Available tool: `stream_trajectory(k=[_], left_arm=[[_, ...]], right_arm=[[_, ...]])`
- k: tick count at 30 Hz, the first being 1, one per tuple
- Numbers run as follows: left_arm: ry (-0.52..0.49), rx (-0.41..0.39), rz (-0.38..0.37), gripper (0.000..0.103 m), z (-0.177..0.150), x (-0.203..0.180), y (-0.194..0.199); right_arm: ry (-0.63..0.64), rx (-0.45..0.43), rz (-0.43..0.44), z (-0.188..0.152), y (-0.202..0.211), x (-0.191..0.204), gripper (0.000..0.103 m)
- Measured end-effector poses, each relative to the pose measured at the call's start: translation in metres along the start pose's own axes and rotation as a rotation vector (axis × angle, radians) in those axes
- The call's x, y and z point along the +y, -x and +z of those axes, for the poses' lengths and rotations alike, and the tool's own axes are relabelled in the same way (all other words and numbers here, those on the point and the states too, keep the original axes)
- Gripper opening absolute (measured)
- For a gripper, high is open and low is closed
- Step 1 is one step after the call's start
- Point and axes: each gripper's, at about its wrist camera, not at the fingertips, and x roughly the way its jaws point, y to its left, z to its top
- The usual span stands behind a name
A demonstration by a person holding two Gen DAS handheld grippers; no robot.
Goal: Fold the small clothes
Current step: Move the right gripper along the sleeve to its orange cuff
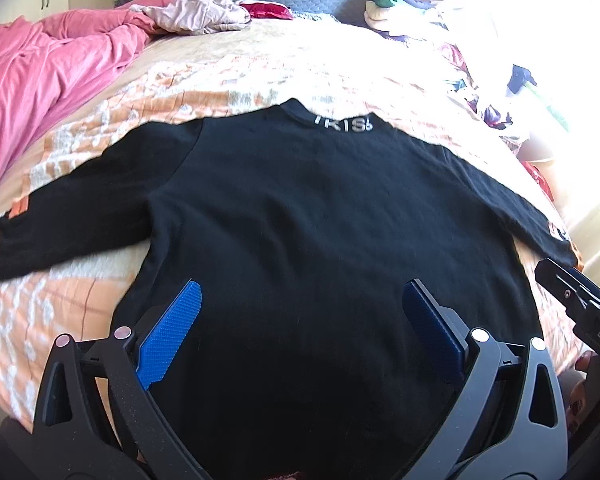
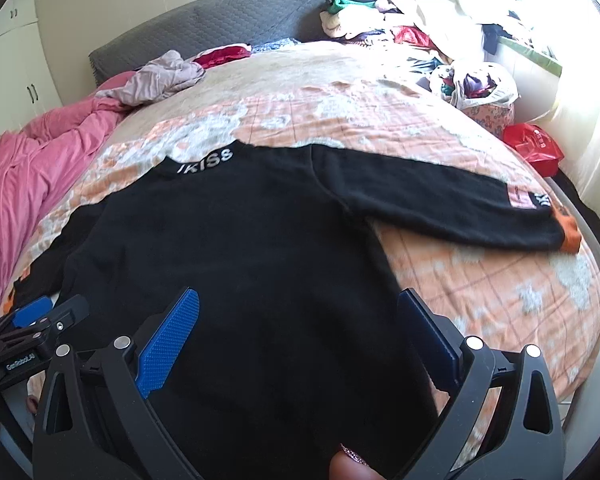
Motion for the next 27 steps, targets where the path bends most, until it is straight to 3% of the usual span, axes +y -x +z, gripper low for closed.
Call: stream_trajectory(k=[8, 15, 20, 27], left_arm=[[-0.005, -0.029, -0.006, 0.095, 0.033, -0.014, -0.006], [-0.002, -0.052, -0.007, 0.095, 0.062, -0.022, -0.018], [0.003, -0.044, 0.002, 0.095, 0.085, -0.023, -0.034], [0.013, -0.012, -0.001, 0.095, 0.097, -0.026, -0.061]], right_arm=[[-0.075, -0.016, 0.033, 0.041, -0.018, -0.013, 0.099], [-0.123, -0.062, 0.01, 0.089, -0.03, -0.022, 0.099], [-0.127, -0.09, -0.03, 0.108, -0.036, -0.033, 0.099], [-0.222, -0.123, -0.105, 0.116, -0.041, -0.076, 0.099]])
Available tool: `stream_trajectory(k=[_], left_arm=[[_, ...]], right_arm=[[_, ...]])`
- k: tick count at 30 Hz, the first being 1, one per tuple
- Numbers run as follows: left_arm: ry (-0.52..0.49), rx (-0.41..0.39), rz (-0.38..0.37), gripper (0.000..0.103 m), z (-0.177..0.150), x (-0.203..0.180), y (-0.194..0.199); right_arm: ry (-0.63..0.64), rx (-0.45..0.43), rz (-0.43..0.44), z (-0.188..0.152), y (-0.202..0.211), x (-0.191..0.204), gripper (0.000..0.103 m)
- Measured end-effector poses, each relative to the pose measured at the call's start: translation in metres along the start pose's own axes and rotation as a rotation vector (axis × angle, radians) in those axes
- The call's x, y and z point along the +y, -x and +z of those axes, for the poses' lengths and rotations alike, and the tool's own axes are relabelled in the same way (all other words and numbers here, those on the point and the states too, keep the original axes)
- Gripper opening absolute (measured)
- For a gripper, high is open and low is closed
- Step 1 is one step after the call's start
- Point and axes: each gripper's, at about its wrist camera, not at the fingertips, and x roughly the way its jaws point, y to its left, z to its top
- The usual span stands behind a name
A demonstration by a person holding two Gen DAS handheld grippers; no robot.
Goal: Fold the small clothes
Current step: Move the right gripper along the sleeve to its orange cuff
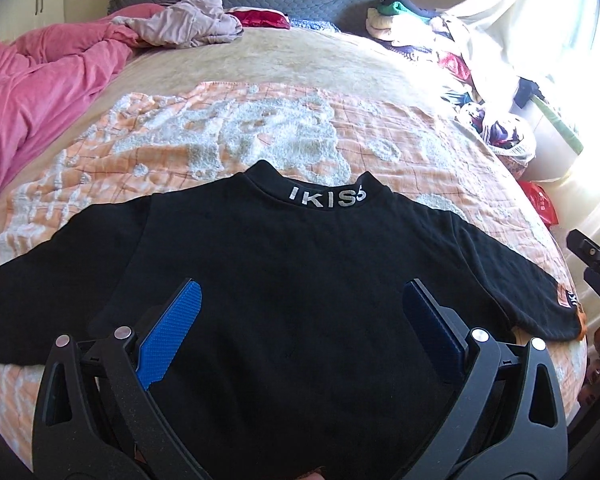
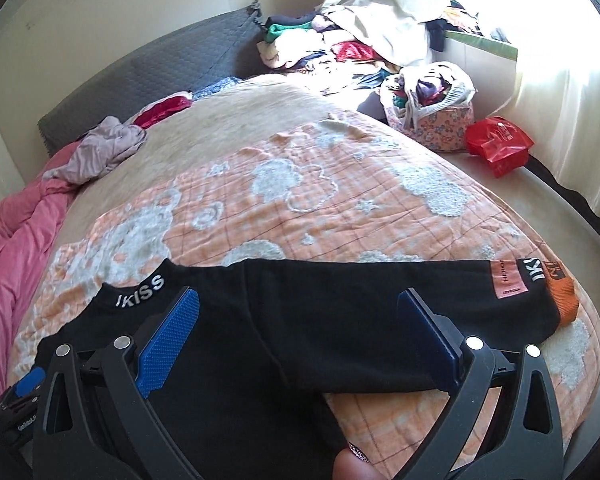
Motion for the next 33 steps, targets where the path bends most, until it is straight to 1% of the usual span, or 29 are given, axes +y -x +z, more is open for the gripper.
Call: stream_trajectory(k=[6, 10, 16, 22, 30, 33], left_arm=[[-0.008, 0.031, -0.008, 0.095, -0.002, -0.006, -0.022], [-0.001, 0.046, -0.014, 0.095, -0.004, -0.008, -0.031], [-0.003, 0.056, -0.016, 0.095, -0.008, -0.013, -0.04], [-0.022, 0.07, -0.024, 0.095, -0.012, -0.023, -0.046], [-0.053, 0.088, -0.05, 0.095, -0.017, -0.039, -0.053], [-0.063, 0.095, -0.053, 0.095, -0.019, -0.045, -0.055]], right_arm=[[-0.088, -0.023, -0.114, 0.004, -0.008, -0.05, 0.099], [-0.172, -0.018, -0.154, 0.003, -0.013, -0.083, 0.099], [-0.236, -0.023, -0.207, -0.004, -0.016, -0.11, 0.099], [-0.318, -0.025, -0.279, -0.01, -0.02, -0.14, 0.099], [-0.532, -0.016, -0.377, -0.028, -0.024, -0.191, 0.099], [-0.605, -0.017, -0.381, -0.036, -0.027, -0.206, 0.099]])
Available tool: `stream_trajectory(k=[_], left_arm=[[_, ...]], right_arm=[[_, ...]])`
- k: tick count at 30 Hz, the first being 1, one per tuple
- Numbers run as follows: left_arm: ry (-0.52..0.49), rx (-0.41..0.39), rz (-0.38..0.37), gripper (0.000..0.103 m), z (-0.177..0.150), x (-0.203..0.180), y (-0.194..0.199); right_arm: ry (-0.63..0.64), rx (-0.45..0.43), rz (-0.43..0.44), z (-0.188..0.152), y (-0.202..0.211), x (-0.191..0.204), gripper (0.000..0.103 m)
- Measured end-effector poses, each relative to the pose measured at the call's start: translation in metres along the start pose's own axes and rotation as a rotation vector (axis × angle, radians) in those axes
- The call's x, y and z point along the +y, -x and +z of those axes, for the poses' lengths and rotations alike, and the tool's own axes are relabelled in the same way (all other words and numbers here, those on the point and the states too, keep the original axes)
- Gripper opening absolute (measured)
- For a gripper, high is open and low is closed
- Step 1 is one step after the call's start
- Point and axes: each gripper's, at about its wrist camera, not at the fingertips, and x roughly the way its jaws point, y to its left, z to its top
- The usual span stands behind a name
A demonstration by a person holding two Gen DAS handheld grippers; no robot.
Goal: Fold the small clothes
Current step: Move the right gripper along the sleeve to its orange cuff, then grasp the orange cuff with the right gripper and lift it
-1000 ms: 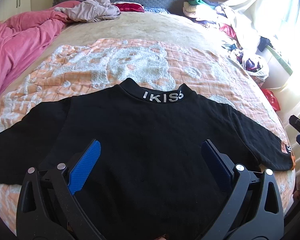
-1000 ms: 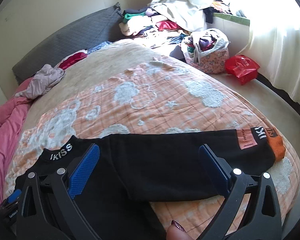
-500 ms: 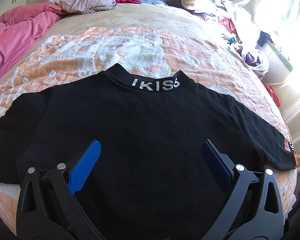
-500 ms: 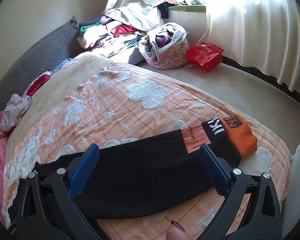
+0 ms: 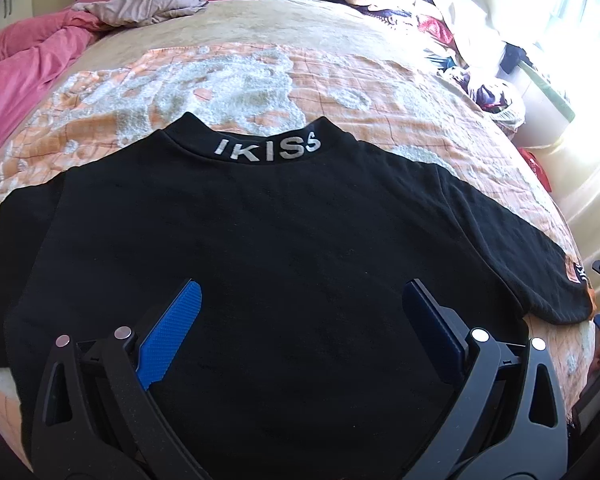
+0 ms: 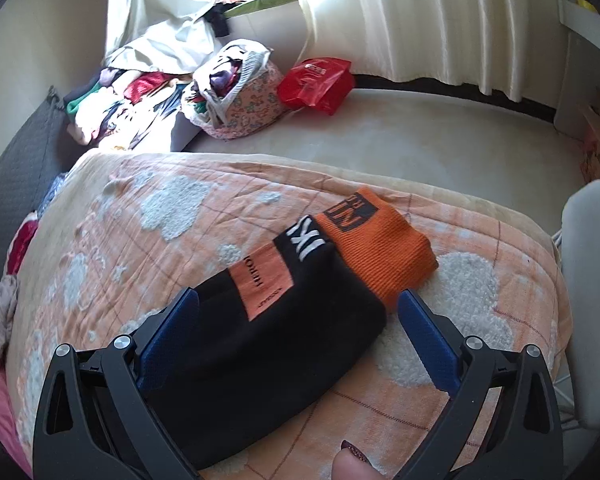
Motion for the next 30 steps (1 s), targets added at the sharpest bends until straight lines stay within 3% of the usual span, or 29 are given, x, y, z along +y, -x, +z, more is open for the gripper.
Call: stream_trajectory(k=[5, 9, 11, 13, 16, 17, 19, 22, 30], left_arm=[[0.0, 0.006, -0.015, 0.095, -0.002, -0.005, 0.0], [0.006, 0.011, -0.022, 0.095, -0.004, -0.006, 0.0], [0.012, 0.015, -0.019, 0.095, -0.004, -0.004, -0.001], [0.021, 0.02, -0.021, 0.095, -0.005, -0.001, -0.002], [0.03, 0.022, -0.03, 0.095, -0.006, 0.003, 0.0], [0.04, 0.02, -0.041, 0.095, -0.007, 0.005, 0.002], [0.058, 0.009, -0.059, 0.095, -0.009, 0.009, 0.007], [0.065, 0.001, -0.06, 0.095, -0.009, 0.013, 0.013], [0.126, -0.032, -0.106, 0.095, -0.01, 0.03, 0.029]], right_arm=[[-0.123, 0.096, 0.032, -0.005, -0.025, -0.015, 0.099], [-0.189, 0.085, 0.085, -0.002, -0.029, -0.021, 0.099], [-0.195, 0.088, 0.116, 0.001, -0.031, -0.023, 0.09], [-0.205, 0.09, 0.108, 0.003, -0.032, -0.025, 0.069], [-0.254, 0.086, 0.132, 0.006, -0.035, -0.034, 0.058], [-0.276, 0.078, 0.15, 0.007, -0.035, -0.037, 0.056], [-0.31, 0.074, 0.18, 0.009, -0.036, -0.043, 0.039], [-0.342, 0.081, 0.27, 0.01, -0.035, -0.045, 0.022], [-0.101, -0.027, 0.502, 0.018, 0.014, 0.011, 0.02]])
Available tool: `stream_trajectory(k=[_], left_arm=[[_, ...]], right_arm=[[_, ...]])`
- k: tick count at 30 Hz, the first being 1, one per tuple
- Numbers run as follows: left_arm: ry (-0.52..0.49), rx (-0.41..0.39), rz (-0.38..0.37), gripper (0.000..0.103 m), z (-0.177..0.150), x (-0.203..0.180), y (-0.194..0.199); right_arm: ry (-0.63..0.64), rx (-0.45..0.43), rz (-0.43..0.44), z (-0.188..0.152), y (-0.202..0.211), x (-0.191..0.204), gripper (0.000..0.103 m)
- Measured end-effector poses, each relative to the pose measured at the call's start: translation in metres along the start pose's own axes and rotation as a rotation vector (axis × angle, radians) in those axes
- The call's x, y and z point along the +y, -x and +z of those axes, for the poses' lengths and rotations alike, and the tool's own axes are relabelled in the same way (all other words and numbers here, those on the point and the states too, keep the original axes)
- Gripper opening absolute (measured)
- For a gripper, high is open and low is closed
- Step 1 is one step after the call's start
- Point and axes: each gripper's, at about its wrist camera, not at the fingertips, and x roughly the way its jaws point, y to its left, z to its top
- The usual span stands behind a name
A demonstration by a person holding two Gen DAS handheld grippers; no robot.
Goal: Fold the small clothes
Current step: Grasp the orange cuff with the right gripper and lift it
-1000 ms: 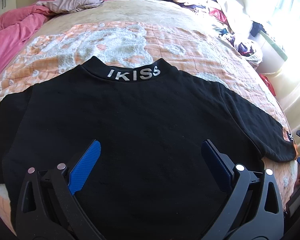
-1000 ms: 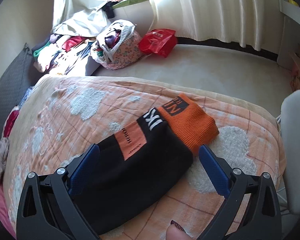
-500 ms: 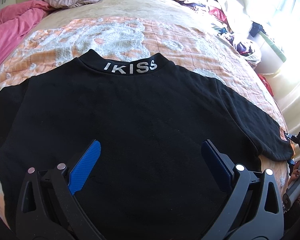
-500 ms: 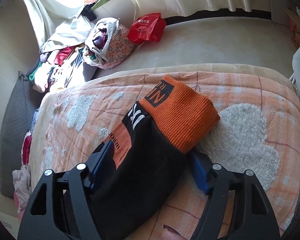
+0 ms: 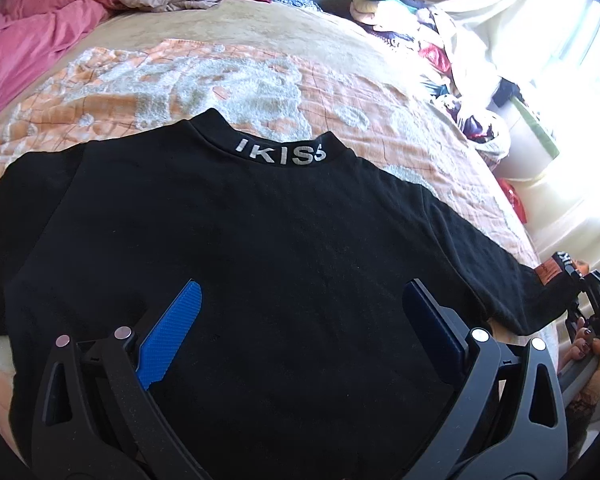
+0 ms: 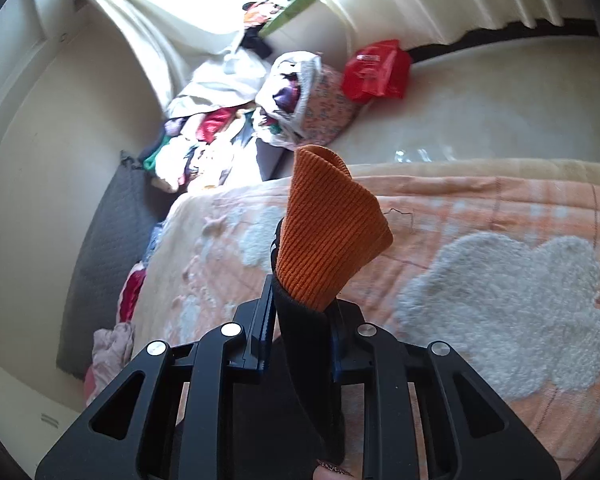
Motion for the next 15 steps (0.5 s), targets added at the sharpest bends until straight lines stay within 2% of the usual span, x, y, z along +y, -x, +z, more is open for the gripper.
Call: stream_trajectory(k=[6, 10, 15], left_arm=[[0.038, -0.003, -0.005, 0.095, 0.0, 0.012, 0.009], [0.057, -0.009, -0.003, 0.095, 0.002, 0.02, 0.015], [0.084, -0.018, -0.006, 0.095, 0.005, 0.031, 0.022]], right_arm=[[0.211, 0.069, 0.178, -0.03, 0.006, 0.064, 0.016], [0.367, 0.081, 0.236, -0.055, 0.016, 0.102, 0.016], [0.484, 0.128, 0.323, -0.082, 0.024, 0.131, 0.016]])
